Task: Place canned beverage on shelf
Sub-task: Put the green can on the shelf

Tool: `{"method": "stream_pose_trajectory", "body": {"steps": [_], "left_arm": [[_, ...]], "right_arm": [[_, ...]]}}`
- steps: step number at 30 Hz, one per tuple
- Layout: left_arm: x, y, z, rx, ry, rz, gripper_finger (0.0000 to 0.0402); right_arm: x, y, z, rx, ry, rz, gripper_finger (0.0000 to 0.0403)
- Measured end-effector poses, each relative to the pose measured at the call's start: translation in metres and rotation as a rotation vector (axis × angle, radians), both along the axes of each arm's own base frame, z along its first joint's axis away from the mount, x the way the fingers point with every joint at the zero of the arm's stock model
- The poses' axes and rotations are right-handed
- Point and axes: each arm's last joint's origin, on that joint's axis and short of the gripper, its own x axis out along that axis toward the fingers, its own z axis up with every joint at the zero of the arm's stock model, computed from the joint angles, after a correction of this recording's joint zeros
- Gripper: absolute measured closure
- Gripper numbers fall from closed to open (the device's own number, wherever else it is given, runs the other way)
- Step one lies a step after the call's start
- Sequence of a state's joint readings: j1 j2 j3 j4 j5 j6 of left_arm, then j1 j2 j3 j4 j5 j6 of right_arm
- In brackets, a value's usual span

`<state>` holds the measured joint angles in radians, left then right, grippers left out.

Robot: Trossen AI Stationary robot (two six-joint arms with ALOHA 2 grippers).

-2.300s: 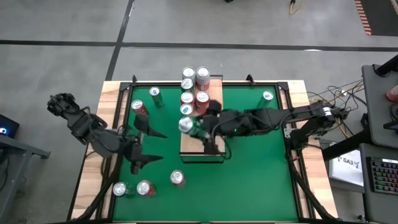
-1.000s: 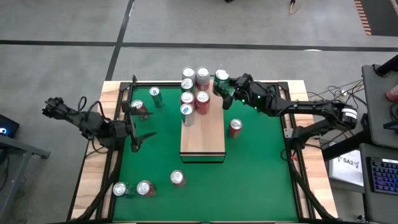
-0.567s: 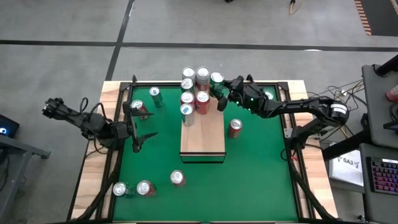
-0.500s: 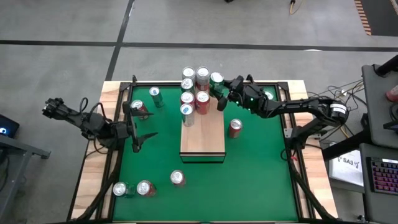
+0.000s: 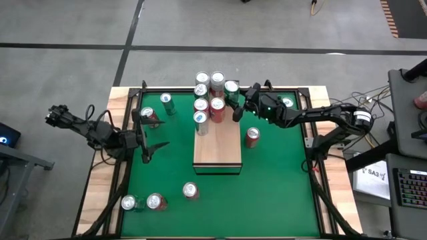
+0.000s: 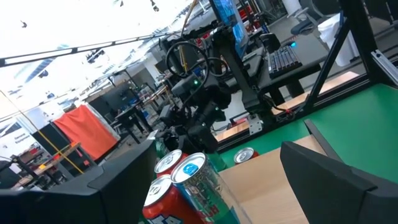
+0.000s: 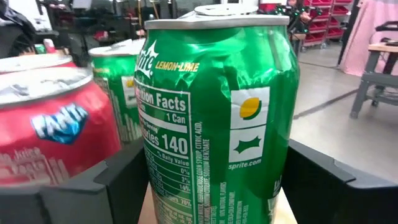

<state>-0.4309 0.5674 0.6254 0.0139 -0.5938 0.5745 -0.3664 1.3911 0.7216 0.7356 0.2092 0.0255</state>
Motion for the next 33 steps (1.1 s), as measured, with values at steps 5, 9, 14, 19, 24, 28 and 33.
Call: {"method": "stream_pose_trajectory", "body": {"steps": [5, 9, 14, 19, 24, 28, 33], "left_arm": [[0.000, 0.000, 0.000, -0.002, 0.001, 0.000, 0.0075], [0.000, 0.000, 0.000, -0.002, 0.002, 0.000, 0.0075], [0.001, 0.000, -0.001, -0.001, 0.005, 0.000, 0.0075], [0.001, 0.000, -0.001, -0.001, 0.005, 0.000, 0.0075], [0.001, 0.000, -0.001, -0.001, 0.005, 0.000, 0.0075], [0.001, 0.000, -0.001, -0.001, 0.005, 0.000, 0.0075], [0.001, 0.000, -0.001, -0.009, 0.003, -0.001, 0.0075]], "right_arm": [[-0.002, 0.001, -0.005, 0.009, 0.014, 0.000, 0.0118], [-0.001, 0.001, -0.007, 0.011, 0.016, -0.001, 0.0118], [0.001, 0.000, -0.014, 0.023, 0.040, -0.001, 0.0118], [0.003, -0.001, -0.016, 0.031, 0.037, -0.002, 0.0118], [0.003, -0.001, -0.017, 0.042, 0.034, -0.003, 0.0079], [0.003, -0.001, -0.018, 0.046, 0.036, -0.002, 0.0035], [0.003, -0.001, -0.018, 0.045, 0.039, -0.003, 0.0027]]}}
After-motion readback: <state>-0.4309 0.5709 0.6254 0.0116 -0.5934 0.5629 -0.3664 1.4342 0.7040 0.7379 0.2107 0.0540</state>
